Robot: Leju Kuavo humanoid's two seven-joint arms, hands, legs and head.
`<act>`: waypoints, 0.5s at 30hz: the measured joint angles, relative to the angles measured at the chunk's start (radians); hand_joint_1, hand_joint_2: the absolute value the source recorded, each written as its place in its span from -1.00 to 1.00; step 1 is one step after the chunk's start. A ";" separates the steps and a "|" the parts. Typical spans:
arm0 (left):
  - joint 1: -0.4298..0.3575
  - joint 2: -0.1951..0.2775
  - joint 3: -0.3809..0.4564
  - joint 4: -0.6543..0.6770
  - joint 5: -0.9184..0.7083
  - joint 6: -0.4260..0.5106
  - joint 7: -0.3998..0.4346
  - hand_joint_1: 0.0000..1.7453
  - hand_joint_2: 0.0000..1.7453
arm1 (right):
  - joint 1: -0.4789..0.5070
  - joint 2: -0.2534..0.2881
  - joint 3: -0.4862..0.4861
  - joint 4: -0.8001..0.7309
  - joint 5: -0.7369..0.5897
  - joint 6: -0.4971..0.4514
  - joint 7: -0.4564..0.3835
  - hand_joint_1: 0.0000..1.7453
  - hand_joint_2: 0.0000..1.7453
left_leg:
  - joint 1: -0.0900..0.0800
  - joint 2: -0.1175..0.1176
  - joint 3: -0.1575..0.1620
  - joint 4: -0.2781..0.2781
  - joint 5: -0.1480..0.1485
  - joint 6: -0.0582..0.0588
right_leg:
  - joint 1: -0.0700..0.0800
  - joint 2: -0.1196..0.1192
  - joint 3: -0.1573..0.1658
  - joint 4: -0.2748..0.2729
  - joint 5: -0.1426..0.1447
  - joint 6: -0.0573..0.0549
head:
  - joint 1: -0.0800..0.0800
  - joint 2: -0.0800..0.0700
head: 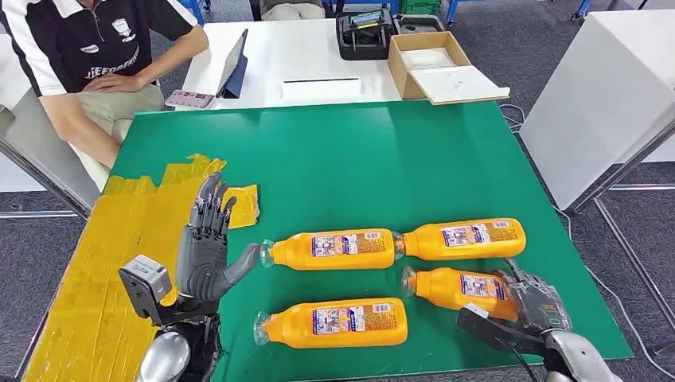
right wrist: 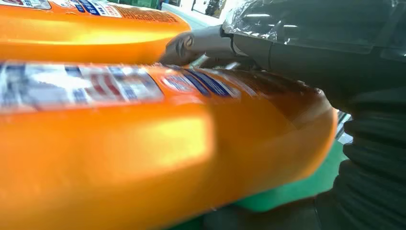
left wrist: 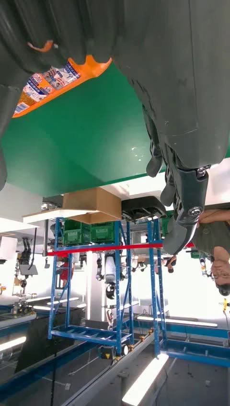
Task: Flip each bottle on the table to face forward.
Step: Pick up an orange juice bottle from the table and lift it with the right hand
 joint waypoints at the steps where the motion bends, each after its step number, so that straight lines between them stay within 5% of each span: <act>1: 0.000 0.000 0.000 0.000 0.000 0.001 0.000 -1.00 1.00 | -0.002 -0.002 0.001 0.001 -0.006 0.002 -0.003 0.99 1.00 | 0.000 0.000 0.000 0.000 0.000 0.000 | 0.000 0.000 0.000 0.000 0.000 0.000 | 0.000 0.000; 15: 0.002 0.000 -0.004 0.000 0.008 0.020 -0.005 -1.00 1.00 | -0.014 -0.098 0.041 0.014 -0.193 0.089 -0.038 1.00 1.00 | 0.000 -0.005 0.003 0.001 0.001 0.003 | 0.000 -0.002 0.003 0.000 -0.003 0.003 | 0.000 0.000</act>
